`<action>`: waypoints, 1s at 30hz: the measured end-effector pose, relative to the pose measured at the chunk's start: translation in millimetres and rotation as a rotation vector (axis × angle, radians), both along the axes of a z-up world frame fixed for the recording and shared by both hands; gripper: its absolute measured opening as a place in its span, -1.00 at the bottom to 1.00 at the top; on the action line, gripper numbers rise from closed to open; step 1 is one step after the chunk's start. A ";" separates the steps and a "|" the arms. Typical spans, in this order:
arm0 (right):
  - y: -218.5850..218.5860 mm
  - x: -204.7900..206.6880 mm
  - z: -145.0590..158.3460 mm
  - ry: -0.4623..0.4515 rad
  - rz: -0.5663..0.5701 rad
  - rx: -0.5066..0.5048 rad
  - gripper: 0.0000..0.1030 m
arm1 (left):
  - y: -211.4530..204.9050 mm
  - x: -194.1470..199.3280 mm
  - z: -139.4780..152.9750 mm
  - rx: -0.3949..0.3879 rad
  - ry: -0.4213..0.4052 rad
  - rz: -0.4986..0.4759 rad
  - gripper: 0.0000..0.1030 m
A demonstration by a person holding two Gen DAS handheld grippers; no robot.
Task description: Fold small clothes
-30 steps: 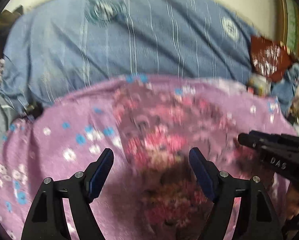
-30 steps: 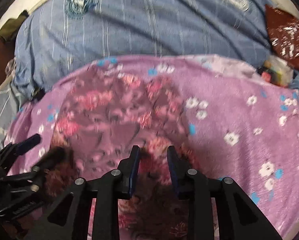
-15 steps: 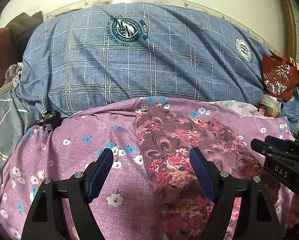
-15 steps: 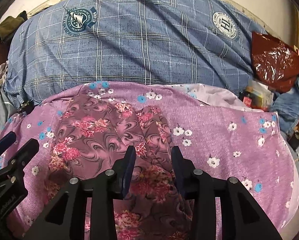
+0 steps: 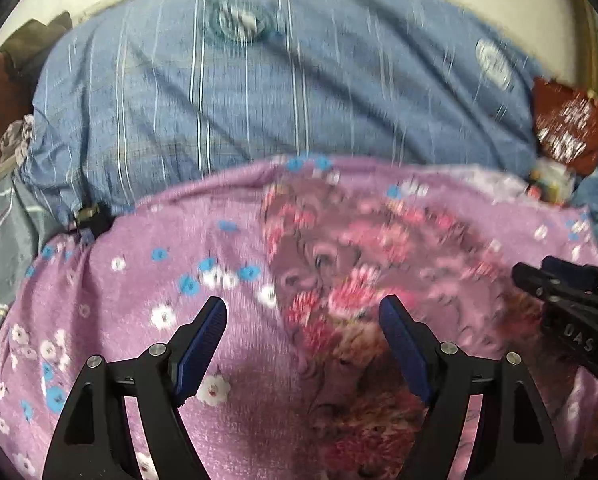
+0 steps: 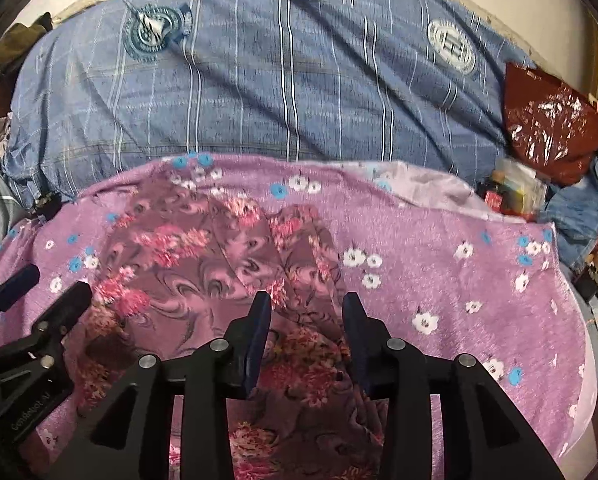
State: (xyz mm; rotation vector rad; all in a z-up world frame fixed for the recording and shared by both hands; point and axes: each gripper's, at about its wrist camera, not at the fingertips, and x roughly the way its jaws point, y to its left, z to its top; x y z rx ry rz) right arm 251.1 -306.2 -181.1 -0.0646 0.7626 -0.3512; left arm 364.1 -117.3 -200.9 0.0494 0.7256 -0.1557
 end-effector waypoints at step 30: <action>6.1 5.0 -6.4 0.043 0.036 0.018 -0.25 | 6.3 1.8 2.9 -0.012 -0.051 0.064 0.53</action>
